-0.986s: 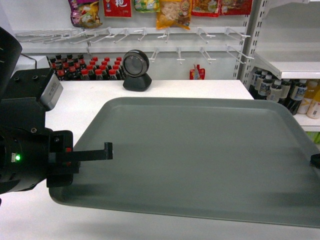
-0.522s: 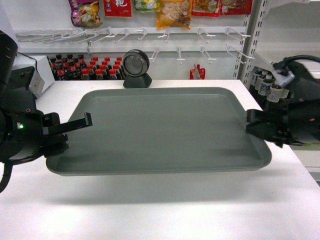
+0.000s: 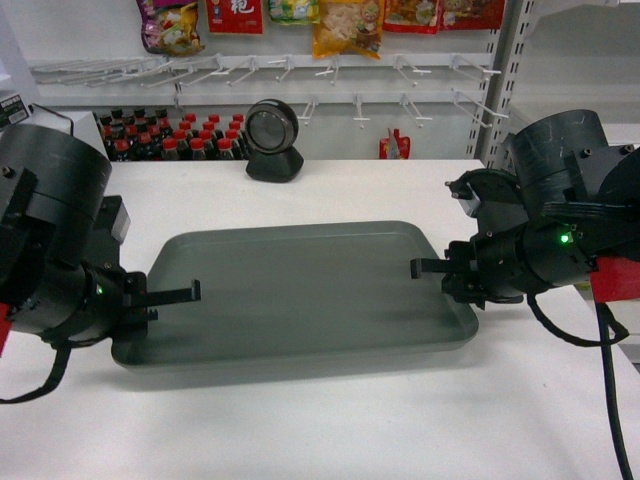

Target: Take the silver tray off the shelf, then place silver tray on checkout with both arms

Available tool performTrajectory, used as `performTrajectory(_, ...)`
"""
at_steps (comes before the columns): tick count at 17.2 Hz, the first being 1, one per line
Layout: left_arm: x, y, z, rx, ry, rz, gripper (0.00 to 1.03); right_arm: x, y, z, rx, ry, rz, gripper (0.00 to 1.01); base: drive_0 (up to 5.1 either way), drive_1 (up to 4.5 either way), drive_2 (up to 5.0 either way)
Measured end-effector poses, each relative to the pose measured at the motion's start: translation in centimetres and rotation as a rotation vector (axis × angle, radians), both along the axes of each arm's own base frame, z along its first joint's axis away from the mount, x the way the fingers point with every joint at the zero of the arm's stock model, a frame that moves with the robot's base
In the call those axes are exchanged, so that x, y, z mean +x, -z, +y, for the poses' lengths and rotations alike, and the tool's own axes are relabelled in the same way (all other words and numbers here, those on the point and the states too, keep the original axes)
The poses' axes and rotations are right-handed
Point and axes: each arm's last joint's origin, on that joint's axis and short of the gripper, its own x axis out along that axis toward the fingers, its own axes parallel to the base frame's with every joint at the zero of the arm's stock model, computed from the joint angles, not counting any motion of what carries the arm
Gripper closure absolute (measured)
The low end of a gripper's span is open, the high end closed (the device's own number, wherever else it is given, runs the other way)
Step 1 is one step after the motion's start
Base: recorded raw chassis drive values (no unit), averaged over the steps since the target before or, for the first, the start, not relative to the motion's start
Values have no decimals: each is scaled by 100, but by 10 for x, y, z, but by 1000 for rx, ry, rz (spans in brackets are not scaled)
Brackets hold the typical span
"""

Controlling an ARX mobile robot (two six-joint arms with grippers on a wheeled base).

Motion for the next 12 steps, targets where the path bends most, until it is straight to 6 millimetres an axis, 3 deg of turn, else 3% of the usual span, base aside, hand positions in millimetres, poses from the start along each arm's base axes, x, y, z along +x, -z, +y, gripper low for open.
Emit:
performTrajectory(1, 1, 2, -2, 12, 12, 9, 99, 0, 1, 0, -14, 3, -4, 95, 0, 0, 0)
performTrajectory(3, 3, -1, -5, 60, 26, -15, 80, -4, -1, -2, -19, 14, -37, 77, 0, 0, 0)
performTrajectory(5, 2, -15, -5, 62, 23, -86, 62, -13, -15, -9, 3, 60, -108, 58, 0, 0, 0)
performTrajectory(6, -21, -73, -10, 38, 52, -512, 45, -40, -63, -34, -27, 232, -541, 54, 0, 0, 0)
performTrajectory(7, -47, -93, -6, 5, 156, -778, 62, -72, -78, -49, -72, 289, -755, 71, 0, 0, 0)
performTrajectory(9, -88, -80, 14, 35, 168, -841, 87, -118, -78, -63, -97, 295, -834, 97, 0, 0, 0)
performTrajectory(10, -100, -81, 20, 41, 162, -851, 98, -134, -80, -66, -101, 284, -836, 99, 0, 0, 0)
performTrajectory(12, -127, -90, 28, 39, 168, -894, 102, -167, -86, -72, -99, 271, -845, 99, 0, 0, 0)
